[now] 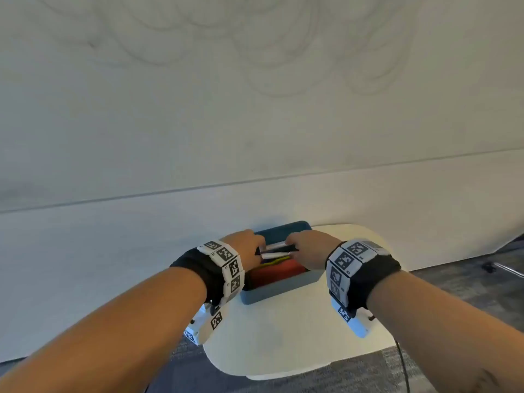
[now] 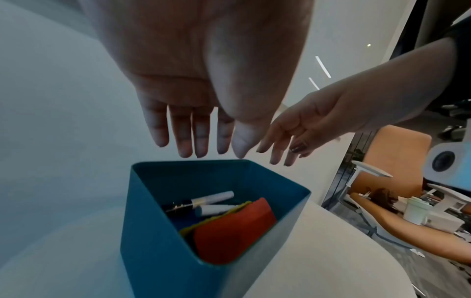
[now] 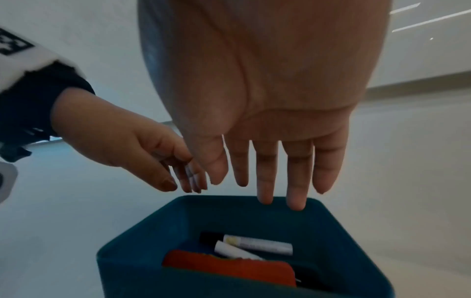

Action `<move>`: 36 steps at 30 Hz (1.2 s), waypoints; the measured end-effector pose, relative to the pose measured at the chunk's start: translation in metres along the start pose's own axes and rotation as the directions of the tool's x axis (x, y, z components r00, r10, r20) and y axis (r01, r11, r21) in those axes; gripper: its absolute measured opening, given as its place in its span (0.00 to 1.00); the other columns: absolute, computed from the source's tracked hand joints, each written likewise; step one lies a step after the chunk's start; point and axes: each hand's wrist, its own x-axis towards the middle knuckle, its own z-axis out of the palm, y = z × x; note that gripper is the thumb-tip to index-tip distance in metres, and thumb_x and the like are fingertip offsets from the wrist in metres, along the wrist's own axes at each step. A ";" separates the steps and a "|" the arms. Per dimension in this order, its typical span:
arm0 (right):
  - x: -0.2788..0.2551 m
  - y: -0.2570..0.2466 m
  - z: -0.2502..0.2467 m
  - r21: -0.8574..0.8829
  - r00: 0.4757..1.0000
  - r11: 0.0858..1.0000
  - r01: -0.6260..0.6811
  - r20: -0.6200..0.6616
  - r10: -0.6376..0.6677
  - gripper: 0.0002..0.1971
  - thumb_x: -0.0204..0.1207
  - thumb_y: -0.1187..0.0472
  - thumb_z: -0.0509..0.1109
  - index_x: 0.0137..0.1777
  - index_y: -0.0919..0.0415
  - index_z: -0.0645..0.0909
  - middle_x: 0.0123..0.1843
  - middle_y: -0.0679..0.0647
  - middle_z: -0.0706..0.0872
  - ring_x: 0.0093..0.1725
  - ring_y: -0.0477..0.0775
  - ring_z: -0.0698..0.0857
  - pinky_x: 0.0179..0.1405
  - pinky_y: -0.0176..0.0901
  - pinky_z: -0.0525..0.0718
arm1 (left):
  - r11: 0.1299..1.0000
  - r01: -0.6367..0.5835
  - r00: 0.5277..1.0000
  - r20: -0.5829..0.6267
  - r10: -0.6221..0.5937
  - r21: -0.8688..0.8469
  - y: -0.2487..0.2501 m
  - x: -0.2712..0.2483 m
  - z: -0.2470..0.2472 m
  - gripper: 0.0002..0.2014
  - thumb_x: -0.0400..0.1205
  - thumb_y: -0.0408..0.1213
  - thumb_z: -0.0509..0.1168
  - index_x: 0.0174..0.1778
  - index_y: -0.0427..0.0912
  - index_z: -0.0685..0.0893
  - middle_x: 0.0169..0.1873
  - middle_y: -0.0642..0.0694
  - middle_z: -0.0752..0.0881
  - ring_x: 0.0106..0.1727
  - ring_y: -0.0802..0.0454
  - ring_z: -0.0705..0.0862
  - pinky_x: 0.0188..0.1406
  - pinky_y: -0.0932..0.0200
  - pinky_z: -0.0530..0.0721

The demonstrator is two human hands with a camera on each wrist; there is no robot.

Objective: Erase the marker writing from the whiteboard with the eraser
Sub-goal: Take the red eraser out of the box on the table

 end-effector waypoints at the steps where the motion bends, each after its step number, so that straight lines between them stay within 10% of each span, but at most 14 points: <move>1: 0.002 0.001 0.003 -0.020 1.000 1.000 -0.012 0.004 0.012 0.16 0.83 0.57 0.58 0.70 0.52 0.73 0.65 0.54 0.80 0.58 0.58 0.81 0.56 0.49 0.80 | 1.000 0.004 1.000 0.008 -0.004 0.017 0.001 0.003 0.004 0.16 0.81 0.42 0.62 0.65 0.48 0.80 0.59 0.42 0.78 0.56 0.43 0.80 0.55 0.53 0.78; 21: 0.043 0.032 0.053 0.117 0.997 0.992 -0.040 0.067 0.032 0.15 0.81 0.54 0.61 0.67 0.53 0.71 0.62 0.58 0.76 0.58 0.59 0.80 0.59 0.50 0.78 | 0.960 0.134 0.989 0.030 -0.146 0.244 0.004 0.038 0.048 0.23 0.80 0.56 0.61 0.66 0.46 0.73 0.61 0.43 0.77 0.61 0.41 0.78 0.63 0.45 0.69; 36: 0.053 0.039 0.050 0.341 0.996 0.939 -0.036 -0.069 0.063 0.08 0.84 0.53 0.57 0.58 0.52 0.73 0.57 0.56 0.75 0.52 0.57 0.80 0.57 0.50 0.78 | 0.984 0.024 1.000 -0.007 -0.023 0.174 -0.003 0.029 0.053 0.31 0.74 0.65 0.61 0.67 0.50 0.75 0.58 0.46 0.78 0.58 0.45 0.80 0.62 0.47 0.73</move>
